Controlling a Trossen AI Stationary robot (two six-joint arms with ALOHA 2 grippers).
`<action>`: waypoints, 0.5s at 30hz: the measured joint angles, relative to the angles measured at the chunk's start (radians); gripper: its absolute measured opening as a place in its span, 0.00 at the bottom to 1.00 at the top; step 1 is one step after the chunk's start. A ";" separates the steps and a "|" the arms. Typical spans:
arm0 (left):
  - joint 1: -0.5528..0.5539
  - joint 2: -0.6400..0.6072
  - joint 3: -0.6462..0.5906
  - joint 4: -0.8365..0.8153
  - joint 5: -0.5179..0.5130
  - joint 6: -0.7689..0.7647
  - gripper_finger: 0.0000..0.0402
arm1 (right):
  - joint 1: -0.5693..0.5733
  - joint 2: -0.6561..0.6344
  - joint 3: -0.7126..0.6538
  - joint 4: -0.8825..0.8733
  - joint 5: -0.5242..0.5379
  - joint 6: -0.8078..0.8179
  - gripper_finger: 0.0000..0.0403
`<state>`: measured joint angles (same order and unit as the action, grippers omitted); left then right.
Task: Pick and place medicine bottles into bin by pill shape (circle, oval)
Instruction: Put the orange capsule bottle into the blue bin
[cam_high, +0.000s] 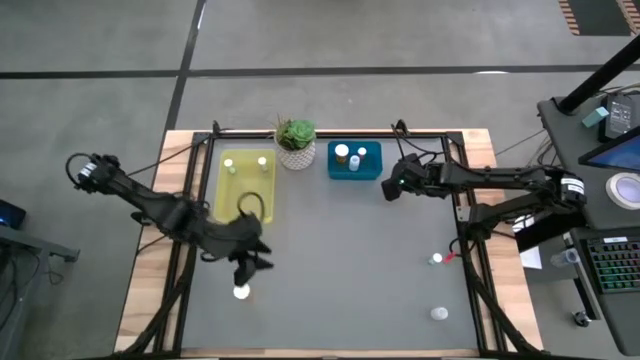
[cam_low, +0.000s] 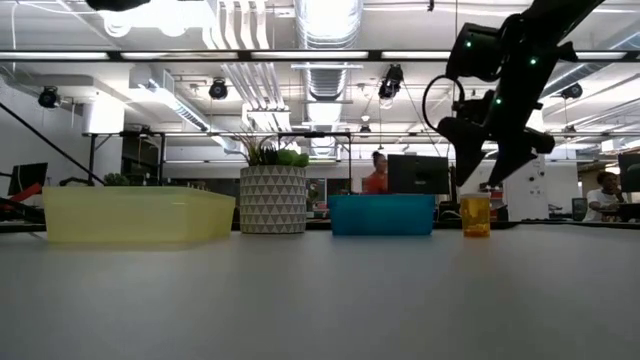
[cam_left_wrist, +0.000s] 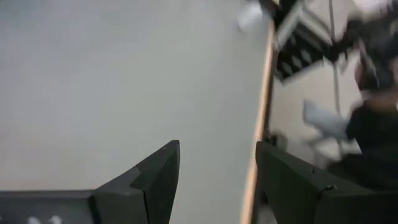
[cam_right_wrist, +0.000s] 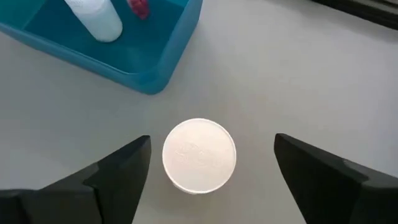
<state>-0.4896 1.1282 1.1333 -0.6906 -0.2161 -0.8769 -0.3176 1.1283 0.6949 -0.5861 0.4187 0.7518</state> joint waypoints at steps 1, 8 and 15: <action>0.000 -0.020 -0.002 -0.005 -0.037 0.001 0.49 | 0.000 0.004 0.000 0.000 -0.001 0.003 0.83; 0.000 -0.105 -0.018 -0.003 -0.184 0.006 0.49 | 0.000 0.036 0.000 0.002 -0.002 0.010 0.82; 0.000 -0.105 -0.028 0.000 -0.187 0.024 0.49 | -0.004 0.087 0.001 0.056 0.000 0.008 0.81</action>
<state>-0.4892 1.0231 1.1053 -0.6903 -0.4026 -0.8526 -0.3214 1.2155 0.6963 -0.5299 0.4187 0.7601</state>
